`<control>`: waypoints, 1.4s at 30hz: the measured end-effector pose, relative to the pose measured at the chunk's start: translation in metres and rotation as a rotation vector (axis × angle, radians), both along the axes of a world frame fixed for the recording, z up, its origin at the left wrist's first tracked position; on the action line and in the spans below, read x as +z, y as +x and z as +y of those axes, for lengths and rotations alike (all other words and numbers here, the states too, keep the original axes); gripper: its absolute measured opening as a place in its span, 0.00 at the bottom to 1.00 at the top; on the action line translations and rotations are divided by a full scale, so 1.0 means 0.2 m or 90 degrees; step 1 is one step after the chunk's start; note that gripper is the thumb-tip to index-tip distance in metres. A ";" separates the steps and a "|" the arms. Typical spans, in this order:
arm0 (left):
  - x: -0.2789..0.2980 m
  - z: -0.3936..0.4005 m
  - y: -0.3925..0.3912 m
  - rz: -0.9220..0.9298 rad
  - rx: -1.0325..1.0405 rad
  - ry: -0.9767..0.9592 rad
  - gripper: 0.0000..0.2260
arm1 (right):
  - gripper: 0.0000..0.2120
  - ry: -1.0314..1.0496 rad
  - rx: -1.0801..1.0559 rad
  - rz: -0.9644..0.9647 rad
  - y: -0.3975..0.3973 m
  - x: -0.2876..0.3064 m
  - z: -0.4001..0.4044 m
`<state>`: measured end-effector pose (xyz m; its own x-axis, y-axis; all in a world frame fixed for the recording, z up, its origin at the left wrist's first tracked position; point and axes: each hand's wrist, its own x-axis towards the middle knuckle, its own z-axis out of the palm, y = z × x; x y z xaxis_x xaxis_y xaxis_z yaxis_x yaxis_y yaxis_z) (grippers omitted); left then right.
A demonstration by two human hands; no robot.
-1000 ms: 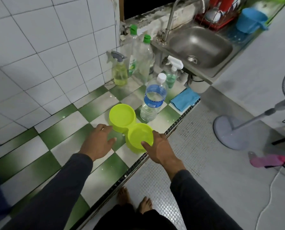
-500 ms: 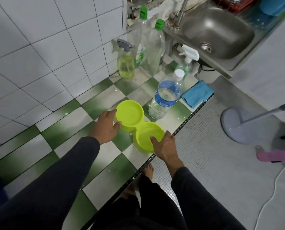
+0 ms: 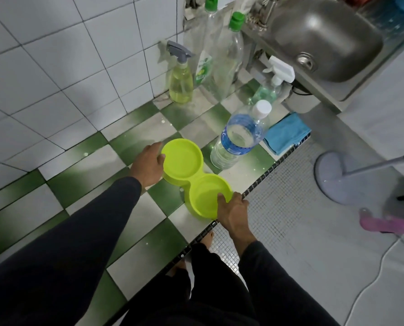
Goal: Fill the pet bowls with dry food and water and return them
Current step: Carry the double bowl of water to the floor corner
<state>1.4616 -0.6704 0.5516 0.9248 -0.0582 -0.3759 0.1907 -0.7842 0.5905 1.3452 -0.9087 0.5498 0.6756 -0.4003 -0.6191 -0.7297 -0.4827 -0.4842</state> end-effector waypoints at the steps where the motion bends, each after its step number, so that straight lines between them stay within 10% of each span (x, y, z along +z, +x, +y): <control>1: -0.01 0.00 0.02 -0.003 -0.003 0.001 0.21 | 0.29 0.006 -0.009 0.002 0.00 -0.01 0.00; 12: -0.03 -0.06 0.10 0.010 0.016 0.003 0.20 | 0.12 0.040 -0.081 -0.046 0.00 0.00 0.01; 42: 0.17 -0.01 -0.22 -0.081 0.207 -0.146 0.09 | 0.18 -0.015 -0.023 -0.195 0.02 0.18 -0.09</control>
<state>1.4174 -0.6717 0.5857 0.9471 0.1755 -0.2687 0.3209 -0.5408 0.7776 1.3489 -0.9268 0.5865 0.8144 -0.4393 -0.3791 -0.5685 -0.4730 -0.6731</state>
